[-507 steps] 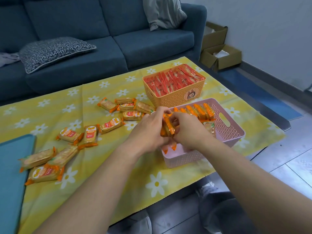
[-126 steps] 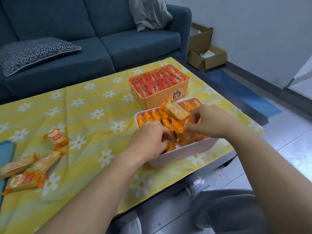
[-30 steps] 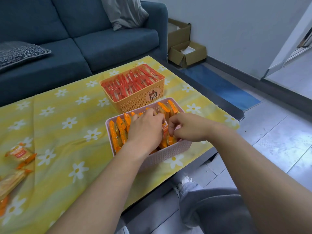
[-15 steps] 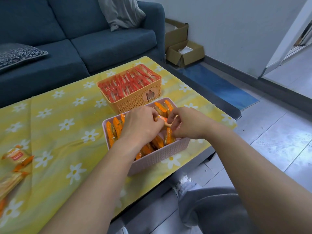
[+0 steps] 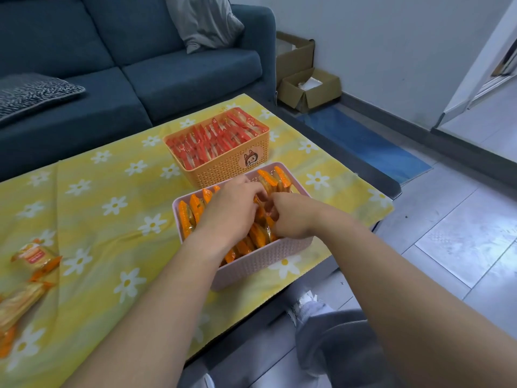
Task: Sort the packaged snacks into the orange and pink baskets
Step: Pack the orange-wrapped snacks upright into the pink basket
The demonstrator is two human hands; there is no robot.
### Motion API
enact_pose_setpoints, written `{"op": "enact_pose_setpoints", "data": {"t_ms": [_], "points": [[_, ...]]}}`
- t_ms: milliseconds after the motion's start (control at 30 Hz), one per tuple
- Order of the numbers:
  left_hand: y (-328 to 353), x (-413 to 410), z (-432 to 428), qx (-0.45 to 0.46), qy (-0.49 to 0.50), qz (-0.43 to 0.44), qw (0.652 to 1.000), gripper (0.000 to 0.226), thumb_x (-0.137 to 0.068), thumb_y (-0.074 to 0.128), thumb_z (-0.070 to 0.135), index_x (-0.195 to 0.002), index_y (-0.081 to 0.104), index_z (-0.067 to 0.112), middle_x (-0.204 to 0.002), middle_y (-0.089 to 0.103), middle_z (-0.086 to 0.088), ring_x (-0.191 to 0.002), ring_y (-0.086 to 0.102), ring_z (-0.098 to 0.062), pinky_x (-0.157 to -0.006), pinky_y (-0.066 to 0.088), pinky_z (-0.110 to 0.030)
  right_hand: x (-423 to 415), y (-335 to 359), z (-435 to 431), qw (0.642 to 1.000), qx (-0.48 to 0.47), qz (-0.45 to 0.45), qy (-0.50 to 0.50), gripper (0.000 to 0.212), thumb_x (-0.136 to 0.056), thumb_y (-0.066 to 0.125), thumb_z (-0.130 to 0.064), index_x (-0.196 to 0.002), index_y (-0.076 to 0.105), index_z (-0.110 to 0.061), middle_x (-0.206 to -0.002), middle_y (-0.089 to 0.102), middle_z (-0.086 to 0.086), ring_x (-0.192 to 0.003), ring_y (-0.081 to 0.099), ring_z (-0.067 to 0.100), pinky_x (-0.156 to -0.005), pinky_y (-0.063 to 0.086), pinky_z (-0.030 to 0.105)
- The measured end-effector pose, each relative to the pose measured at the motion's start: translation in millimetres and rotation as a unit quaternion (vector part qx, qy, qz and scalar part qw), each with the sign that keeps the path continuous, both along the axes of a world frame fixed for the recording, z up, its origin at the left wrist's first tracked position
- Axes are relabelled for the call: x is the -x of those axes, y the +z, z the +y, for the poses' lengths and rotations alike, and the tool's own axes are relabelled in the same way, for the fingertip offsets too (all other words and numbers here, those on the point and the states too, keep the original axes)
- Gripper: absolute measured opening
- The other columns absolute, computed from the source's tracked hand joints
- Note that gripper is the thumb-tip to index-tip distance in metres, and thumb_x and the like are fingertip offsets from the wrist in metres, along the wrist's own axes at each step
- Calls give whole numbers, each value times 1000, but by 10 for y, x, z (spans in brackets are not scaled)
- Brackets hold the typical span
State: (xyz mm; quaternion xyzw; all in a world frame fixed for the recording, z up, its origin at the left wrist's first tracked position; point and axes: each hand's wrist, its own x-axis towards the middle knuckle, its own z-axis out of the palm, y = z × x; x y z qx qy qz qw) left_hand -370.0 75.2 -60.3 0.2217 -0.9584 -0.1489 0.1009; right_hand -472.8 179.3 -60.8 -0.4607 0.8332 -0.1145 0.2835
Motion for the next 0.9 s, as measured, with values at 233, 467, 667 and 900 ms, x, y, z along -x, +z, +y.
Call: {"op": "enact_pose_setpoints", "data": {"t_ms": [233,467,667,900], "points": [[28,-88,-91,-48,32,37,998,27,-96,57,12,-103,71,34,-112,69,10,-104,62,-15,-84,52,-36,58,48,-15,998,-36,-46,-4,35,-86,56,-16,-118,66,-6,-98,67,10,-91,64,29,-78,54,40],[222,-553,-306,-41,65,84,994,16,-94,59,21,-97,71,32,-104,65,9,-97,60,-12,-84,49,-33,-86,261,-27,993,88,38,-64,11,-87,55,-14,-90,62,-6,-82,63,9,-78,62,27,-64,51,41],[303,-1416,-468,-75,174,93,978,12,-93,63,24,-97,73,29,-97,67,11,-91,59,-11,-77,40,-26,-914,415,-329,971,237,17,-9,37,-92,57,-15,-127,66,-12,-121,69,4,-104,64,22,-85,52,32],[47,-2696,-777,-118,340,12,933,18,-86,67,25,-104,69,28,-105,69,4,-102,64,-23,-90,51,-36,-2108,88,-916,971,188,-26,147,35,-90,60,-18,-124,68,-15,-123,68,5,-109,63,23,-93,49,30]]}}
